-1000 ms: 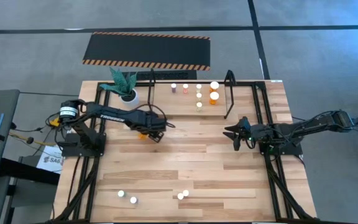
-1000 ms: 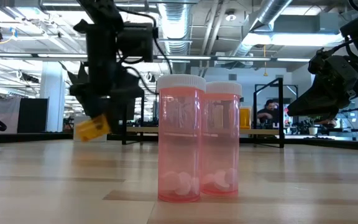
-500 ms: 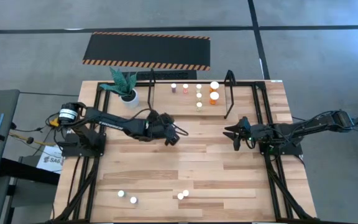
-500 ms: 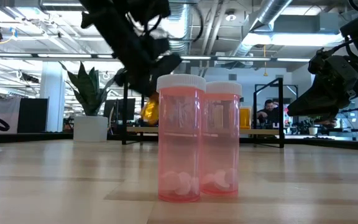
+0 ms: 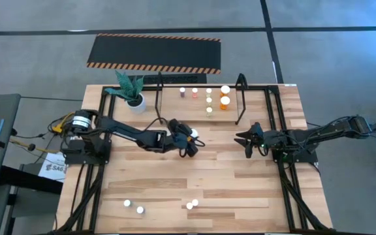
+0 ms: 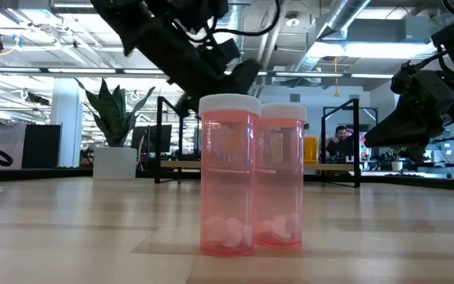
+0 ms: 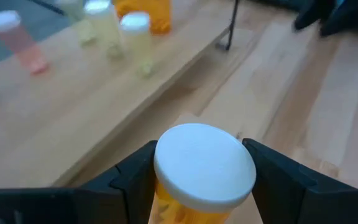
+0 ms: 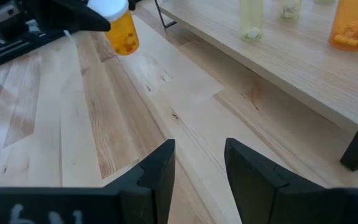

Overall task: Pick and place medicine bottles onto shelf by color
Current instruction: Move the orange pill bottle to the top of the table

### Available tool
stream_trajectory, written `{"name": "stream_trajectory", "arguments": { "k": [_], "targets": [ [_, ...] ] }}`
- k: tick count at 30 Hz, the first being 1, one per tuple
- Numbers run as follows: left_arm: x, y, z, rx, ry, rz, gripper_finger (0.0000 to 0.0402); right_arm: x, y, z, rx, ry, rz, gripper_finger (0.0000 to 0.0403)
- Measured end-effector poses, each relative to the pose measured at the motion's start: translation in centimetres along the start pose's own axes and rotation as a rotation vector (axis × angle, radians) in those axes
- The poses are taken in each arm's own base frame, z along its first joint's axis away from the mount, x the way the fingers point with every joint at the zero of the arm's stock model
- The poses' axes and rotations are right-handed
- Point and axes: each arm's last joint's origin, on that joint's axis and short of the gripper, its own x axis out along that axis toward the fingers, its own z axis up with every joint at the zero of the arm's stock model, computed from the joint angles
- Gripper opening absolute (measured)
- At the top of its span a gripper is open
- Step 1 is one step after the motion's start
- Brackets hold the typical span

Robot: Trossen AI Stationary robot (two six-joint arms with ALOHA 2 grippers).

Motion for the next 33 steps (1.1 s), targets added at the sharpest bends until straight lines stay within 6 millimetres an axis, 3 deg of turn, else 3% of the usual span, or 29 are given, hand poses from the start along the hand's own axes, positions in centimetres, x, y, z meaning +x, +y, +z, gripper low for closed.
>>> {"name": "stream_trajectory", "arguments": {
  "k": [15,33],
  "targets": [
    [2.5,-2.2,-2.8,-0.070,-0.031,-0.104,0.0204,0.0,0.0,0.0,0.000,0.000,0.000,0.0162],
    [4.6,-3.6,-4.2,-0.058,-0.190,-0.194,0.0204,0.0,0.0,0.0,0.000,-0.001,0.000,0.0162]
  ]
}}
